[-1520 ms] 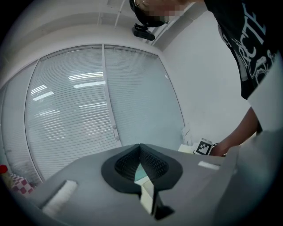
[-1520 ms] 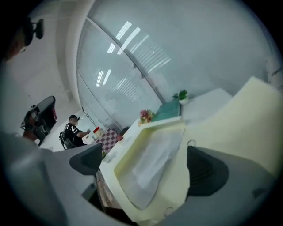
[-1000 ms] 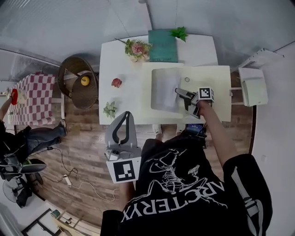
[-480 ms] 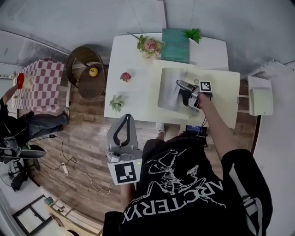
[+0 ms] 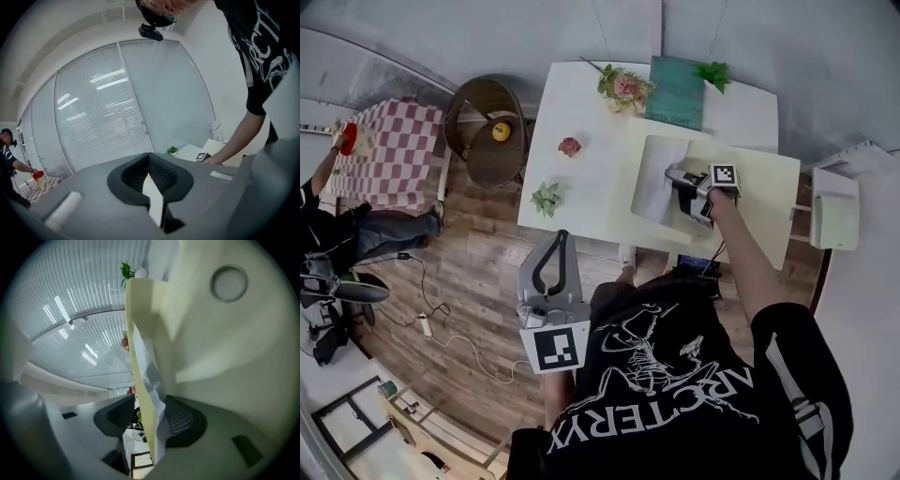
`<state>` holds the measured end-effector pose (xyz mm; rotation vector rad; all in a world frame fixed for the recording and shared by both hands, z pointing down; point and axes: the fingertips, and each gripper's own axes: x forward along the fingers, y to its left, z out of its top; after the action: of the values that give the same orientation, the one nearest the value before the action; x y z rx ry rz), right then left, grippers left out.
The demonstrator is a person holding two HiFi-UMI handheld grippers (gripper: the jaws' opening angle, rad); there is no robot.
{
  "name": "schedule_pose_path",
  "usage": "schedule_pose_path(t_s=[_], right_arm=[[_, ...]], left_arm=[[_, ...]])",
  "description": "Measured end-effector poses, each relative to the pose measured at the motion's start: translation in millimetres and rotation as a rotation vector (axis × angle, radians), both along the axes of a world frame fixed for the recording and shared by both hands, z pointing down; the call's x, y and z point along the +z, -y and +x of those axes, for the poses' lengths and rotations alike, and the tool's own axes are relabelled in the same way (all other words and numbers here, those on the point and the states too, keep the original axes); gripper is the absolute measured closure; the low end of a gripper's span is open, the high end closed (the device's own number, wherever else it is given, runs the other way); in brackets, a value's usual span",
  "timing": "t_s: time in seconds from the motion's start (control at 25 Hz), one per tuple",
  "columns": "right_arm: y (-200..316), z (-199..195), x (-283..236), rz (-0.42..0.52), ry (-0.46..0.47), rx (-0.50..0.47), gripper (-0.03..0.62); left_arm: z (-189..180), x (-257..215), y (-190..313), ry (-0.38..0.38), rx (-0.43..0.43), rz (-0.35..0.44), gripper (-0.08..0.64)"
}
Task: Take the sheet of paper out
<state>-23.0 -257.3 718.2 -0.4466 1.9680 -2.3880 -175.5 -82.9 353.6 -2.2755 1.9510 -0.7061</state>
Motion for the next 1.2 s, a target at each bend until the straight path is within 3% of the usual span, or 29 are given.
schedule_pose_path(t_s=[0.12,0.16,0.2,0.4,0.6,0.84,1.04,1.2], right_arm=[[-3,4,9,0.000,-0.055,0.006,0.449],[-2,6,11,0.011,-0.073,0.010,0.536],[-2,7,10,0.024,-0.082,0.014,0.546],[-9,21,-9,0.075,-0.090,0.043,0.566],[-26,62,-44,0.206,-0.158,0.088,0.571],[-49,114,-112,0.459,-0.282,0.098,0.575],[-72,129,-200,0.666,-0.287,0.156,0.575],[-81,121,-244,0.759,-0.280,0.143,0.575]], left_arm=[[1,1,-1,0.014,0.011,-0.001,0.548],[1,1,-1,0.017,0.015,0.000,0.548],[1,1,-1,0.017,0.018,0.002,0.548],[2,2,6,-0.012,0.045,0.018,0.548],[22,1,25,-0.052,0.132,0.036,0.548],[55,-3,48,-0.078,0.265,0.055,0.548],[75,-6,58,-0.105,0.347,0.063,0.548],[86,-8,69,-0.118,0.395,0.075,0.548]])
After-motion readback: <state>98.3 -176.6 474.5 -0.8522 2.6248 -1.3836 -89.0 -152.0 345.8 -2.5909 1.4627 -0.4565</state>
